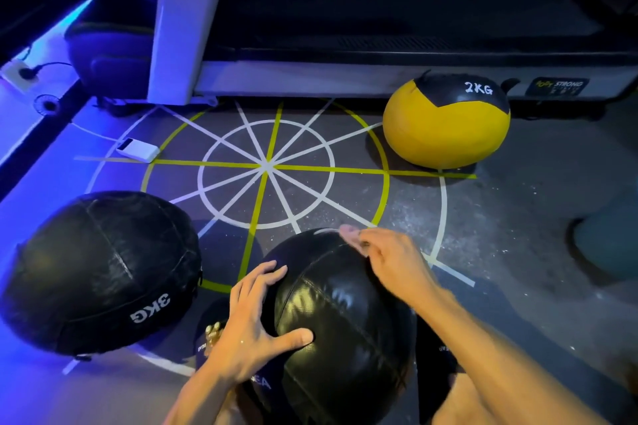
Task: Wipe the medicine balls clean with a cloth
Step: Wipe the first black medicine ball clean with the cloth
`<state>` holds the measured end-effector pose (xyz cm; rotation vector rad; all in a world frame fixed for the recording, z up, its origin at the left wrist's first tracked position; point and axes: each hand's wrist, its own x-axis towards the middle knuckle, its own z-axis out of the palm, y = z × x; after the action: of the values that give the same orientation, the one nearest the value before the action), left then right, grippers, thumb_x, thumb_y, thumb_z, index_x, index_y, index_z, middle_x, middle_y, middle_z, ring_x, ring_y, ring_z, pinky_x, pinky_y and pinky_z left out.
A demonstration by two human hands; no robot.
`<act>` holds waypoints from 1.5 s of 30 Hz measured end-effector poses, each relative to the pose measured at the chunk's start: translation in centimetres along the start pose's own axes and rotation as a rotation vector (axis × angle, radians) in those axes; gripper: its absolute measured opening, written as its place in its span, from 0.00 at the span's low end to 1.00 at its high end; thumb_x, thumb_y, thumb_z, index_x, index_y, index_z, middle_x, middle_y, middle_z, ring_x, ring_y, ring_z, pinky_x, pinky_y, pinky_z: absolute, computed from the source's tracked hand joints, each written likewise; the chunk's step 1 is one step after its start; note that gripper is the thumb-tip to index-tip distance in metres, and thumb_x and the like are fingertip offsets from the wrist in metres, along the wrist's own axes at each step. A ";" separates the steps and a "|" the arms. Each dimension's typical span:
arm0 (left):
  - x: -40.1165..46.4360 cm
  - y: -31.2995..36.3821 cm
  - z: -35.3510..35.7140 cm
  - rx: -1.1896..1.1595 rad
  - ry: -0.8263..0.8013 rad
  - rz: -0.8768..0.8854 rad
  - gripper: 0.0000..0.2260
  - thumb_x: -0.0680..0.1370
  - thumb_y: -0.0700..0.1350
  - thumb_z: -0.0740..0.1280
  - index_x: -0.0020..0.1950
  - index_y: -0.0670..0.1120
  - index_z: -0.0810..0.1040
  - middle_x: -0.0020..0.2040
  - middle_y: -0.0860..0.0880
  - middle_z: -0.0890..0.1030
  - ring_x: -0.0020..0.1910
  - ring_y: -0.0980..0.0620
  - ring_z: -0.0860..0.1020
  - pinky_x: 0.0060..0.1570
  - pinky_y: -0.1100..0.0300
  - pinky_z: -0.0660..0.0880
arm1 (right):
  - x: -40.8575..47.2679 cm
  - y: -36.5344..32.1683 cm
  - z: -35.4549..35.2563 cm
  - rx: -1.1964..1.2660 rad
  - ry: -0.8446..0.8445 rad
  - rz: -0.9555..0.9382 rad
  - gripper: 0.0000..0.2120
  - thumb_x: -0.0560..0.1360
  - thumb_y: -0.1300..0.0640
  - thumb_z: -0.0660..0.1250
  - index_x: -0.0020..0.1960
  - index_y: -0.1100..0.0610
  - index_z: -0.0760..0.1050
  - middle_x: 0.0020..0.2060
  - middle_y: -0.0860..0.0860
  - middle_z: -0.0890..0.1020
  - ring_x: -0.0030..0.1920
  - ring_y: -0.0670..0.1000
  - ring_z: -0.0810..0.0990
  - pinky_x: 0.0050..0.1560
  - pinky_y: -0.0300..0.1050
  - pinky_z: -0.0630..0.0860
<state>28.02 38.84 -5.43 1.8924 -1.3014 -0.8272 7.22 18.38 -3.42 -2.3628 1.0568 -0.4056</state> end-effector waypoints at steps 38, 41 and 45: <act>1.9 0.3 -0.6 0.014 -0.016 -0.020 0.47 0.58 0.79 0.72 0.73 0.66 0.64 0.72 0.72 0.58 0.73 0.57 0.58 0.72 0.52 0.58 | -3.8 0.8 -0.1 0.067 0.131 0.398 0.21 0.83 0.63 0.59 0.69 0.45 0.78 0.58 0.55 0.85 0.52 0.55 0.85 0.49 0.43 0.76; 1.9 0.1 -0.7 -0.007 0.000 -0.009 0.45 0.58 0.78 0.74 0.72 0.67 0.65 0.72 0.74 0.58 0.71 0.60 0.58 0.71 0.52 0.59 | -4.1 -2.2 0.3 0.095 0.096 0.247 0.20 0.82 0.64 0.61 0.69 0.48 0.79 0.65 0.41 0.79 0.55 0.43 0.83 0.62 0.32 0.75; 1.4 0.0 -0.7 0.017 -0.010 -0.009 0.45 0.59 0.77 0.74 0.73 0.66 0.65 0.72 0.73 0.59 0.72 0.58 0.59 0.71 0.52 0.59 | -3.3 -3.4 -0.2 -0.068 0.048 0.045 0.18 0.84 0.59 0.60 0.68 0.45 0.79 0.69 0.42 0.78 0.64 0.48 0.80 0.63 0.49 0.79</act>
<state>28.98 37.64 -5.20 1.9111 -1.3113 -0.8330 7.06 22.71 -1.47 -2.3945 1.1607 -0.4175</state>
